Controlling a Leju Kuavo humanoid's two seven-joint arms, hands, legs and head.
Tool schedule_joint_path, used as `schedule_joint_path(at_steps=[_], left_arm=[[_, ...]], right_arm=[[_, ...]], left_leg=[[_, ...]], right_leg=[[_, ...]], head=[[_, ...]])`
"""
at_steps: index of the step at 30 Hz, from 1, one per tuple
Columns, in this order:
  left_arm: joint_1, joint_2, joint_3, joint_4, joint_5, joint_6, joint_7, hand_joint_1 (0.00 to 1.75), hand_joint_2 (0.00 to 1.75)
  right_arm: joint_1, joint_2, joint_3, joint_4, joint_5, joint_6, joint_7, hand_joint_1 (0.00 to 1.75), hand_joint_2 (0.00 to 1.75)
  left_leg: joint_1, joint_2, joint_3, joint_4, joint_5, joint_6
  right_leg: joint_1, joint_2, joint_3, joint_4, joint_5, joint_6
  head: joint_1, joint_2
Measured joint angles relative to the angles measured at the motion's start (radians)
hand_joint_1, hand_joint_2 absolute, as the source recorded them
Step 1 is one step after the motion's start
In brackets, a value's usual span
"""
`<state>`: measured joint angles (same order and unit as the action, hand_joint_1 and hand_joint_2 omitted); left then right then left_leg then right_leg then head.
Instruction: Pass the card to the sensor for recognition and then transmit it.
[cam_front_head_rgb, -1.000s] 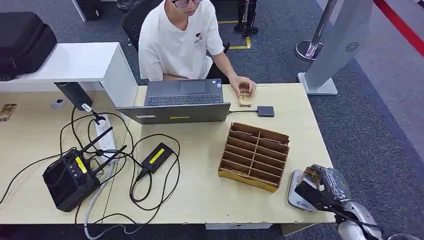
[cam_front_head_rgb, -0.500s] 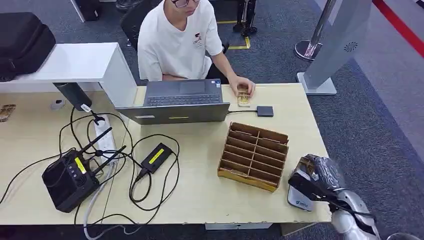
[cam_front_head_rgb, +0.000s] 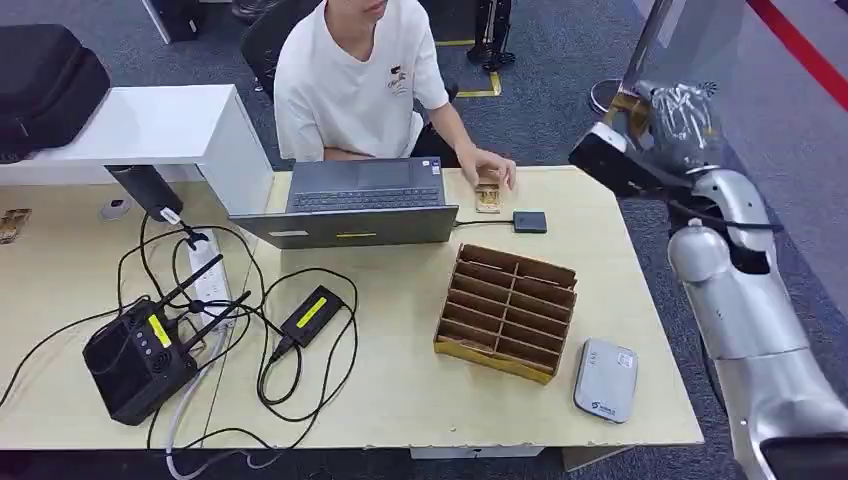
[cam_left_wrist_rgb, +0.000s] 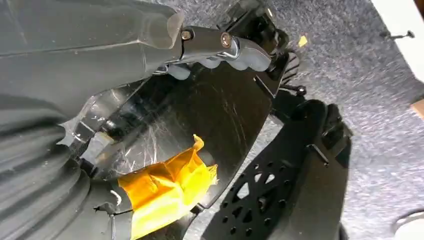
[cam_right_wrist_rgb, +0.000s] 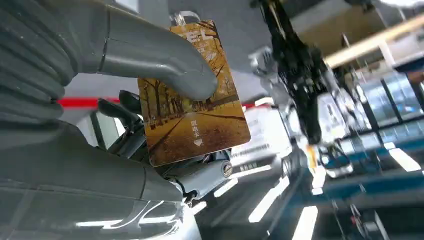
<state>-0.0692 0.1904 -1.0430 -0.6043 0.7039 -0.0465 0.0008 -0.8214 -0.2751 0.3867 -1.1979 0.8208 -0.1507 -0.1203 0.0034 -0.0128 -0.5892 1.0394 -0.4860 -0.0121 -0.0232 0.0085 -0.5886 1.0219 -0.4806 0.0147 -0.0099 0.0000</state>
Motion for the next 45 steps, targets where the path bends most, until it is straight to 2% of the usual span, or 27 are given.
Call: schedule_joint_path(at_steps=[4, 7, 11, 12, 18, 21, 27, 34, 39, 45], left_arm=[[-0.023, -0.018, 0.003, 0.026, -0.041, -0.018, 0.021, 0.00, 1.75], [-0.034, -0.036, 0.011, 0.038, -0.061, -0.029, 0.021, 0.00, 1.75], [-0.049, -0.056, 0.038, 0.051, -0.093, -0.060, 0.029, 0.00, 1.75], [-0.052, -0.060, 0.044, 0.054, -0.097, -0.062, 0.029, 0.00, 1.75], [-0.061, -0.077, 0.067, 0.066, -0.134, -0.071, 0.044, 0.00, 1.75], [-0.065, -0.085, 0.074, 0.074, -0.161, -0.053, 0.060, 0.00, 1.75], [-0.066, -0.098, 0.088, 0.076, -0.194, -0.023, 0.071, 0.00, 1.75], [-0.065, -0.098, 0.110, 0.078, -0.219, -0.023, 0.071, 0.00, 1.75], [-0.057, -0.100, 0.137, 0.080, -0.238, -0.021, 0.069, 0.00, 1.75], [-0.027, -0.104, 0.179, 0.080, -0.261, -0.008, 0.053, 0.00, 1.75]], right_arm=[[-0.127, 0.041, 0.072, 0.046, 0.128, -0.029, 0.071, 1.75, 1.75], [-0.189, 0.062, 0.132, 0.096, 0.270, -0.092, 0.118, 1.75, 1.75], [-0.284, 0.114, 0.221, 0.237, 0.405, -0.135, 0.158, 1.75, 1.75], [-0.300, 0.123, 0.234, 0.263, 0.418, -0.140, 0.163, 0.00, 1.75], [-0.330, 0.182, 0.297, 0.399, 0.434, -0.177, 0.173, 0.00, 1.75], [-0.331, 0.197, 0.314, 0.445, 0.436, -0.182, 0.174, 0.00, 1.75], [-0.331, 0.200, 0.332, 0.496, 0.430, -0.191, 0.176, 0.00, 1.75], [-0.324, 0.197, 0.335, 0.523, 0.398, -0.212, 0.163, 0.00, 1.75], [-0.272, 0.181, 0.316, 0.490, 0.336, -0.238, 0.121, 0.00, 1.75], [-0.118, 0.118, 0.266, 0.300, 0.231, -0.246, 0.073, 0.00, 1.75]], left_leg=[[0.000, 0.000, 0.000, 0.000, 0.000, 0.000], [0.001, -0.001, -0.001, 0.000, 0.000, 0.000], [0.001, 0.000, -0.001, 0.000, 0.000, 0.000], [0.001, 0.000, -0.001, 0.000, 0.000, 0.000], [0.001, -0.001, -0.001, 0.000, 0.000, 0.000], [0.001, -0.001, -0.001, 0.000, 0.000, 0.000], [0.001, -0.001, -0.001, 0.000, 0.000, 0.000], [0.001, -0.001, -0.001, 0.000, 0.000, 0.000], [0.001, -0.001, -0.001, 0.000, 0.000, 0.000], [0.001, -0.001, -0.001, 0.000, 0.000, 0.000]], right_leg=[[0.000, 0.000, -0.001, 0.000, 0.000, 0.000], [0.000, -0.001, -0.001, 0.000, 0.000, 0.000], [0.001, 0.000, -0.001, 0.000, 0.000, 0.000], [0.001, 0.000, -0.001, 0.000, 0.000, 0.000], [0.001, -0.001, -0.001, 0.000, 0.000, 0.000], [0.001, -0.001, -0.001, 0.000, 0.000, 0.000], [0.001, -0.001, -0.001, -0.001, 0.000, 0.000], [0.001, 0.000, -0.002, -0.001, 0.000, 0.000], [0.001, 0.000, -0.002, -0.001, 0.000, 0.000], [0.001, -0.001, -0.002, -0.002, 0.000, 0.000]], head=[[0.000, 0.000], [0.000, 0.000], [0.000, 0.000], [0.000, 0.000], [0.000, 0.000], [0.000, 0.000], [0.000, 0.000], [0.000, 0.000], [0.000, 0.000], [0.000, 0.000]])
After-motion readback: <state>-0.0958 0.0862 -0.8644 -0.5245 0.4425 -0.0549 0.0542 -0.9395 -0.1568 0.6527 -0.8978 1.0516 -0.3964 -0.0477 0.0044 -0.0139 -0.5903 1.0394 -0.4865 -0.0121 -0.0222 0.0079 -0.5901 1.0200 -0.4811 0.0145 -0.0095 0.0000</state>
